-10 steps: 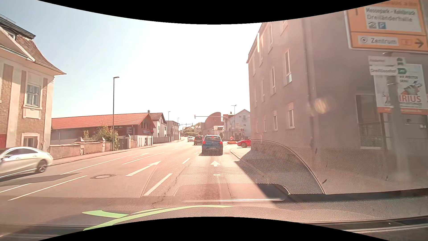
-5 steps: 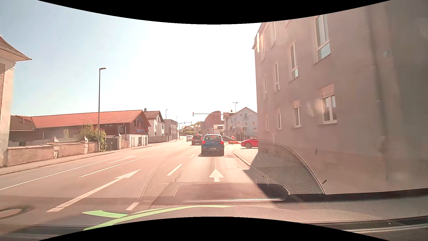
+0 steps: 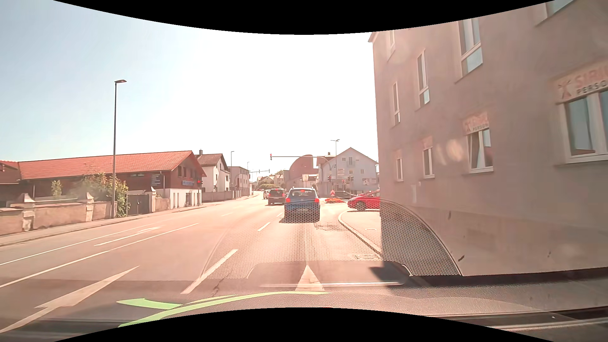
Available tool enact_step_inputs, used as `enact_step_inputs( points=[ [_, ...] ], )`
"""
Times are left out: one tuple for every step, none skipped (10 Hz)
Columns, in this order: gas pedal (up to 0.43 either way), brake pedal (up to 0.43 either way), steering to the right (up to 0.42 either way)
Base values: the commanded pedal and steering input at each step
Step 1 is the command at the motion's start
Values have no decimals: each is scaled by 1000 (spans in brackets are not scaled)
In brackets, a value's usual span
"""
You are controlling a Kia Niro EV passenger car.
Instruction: Follow the waypoints while adhering to traffic rules and regulations
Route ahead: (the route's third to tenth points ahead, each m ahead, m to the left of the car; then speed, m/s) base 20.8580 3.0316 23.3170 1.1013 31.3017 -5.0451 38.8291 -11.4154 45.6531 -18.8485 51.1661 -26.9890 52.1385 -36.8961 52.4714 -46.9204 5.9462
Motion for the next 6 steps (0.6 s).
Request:
enact_step_inputs(
  points=[
    [0, 213, 5],
    [0, 213, 6],
    [0, 213, 6],
    [0, 213, 6],
    [0, 213, 8],
    [0, 213, 8]
  ],
)
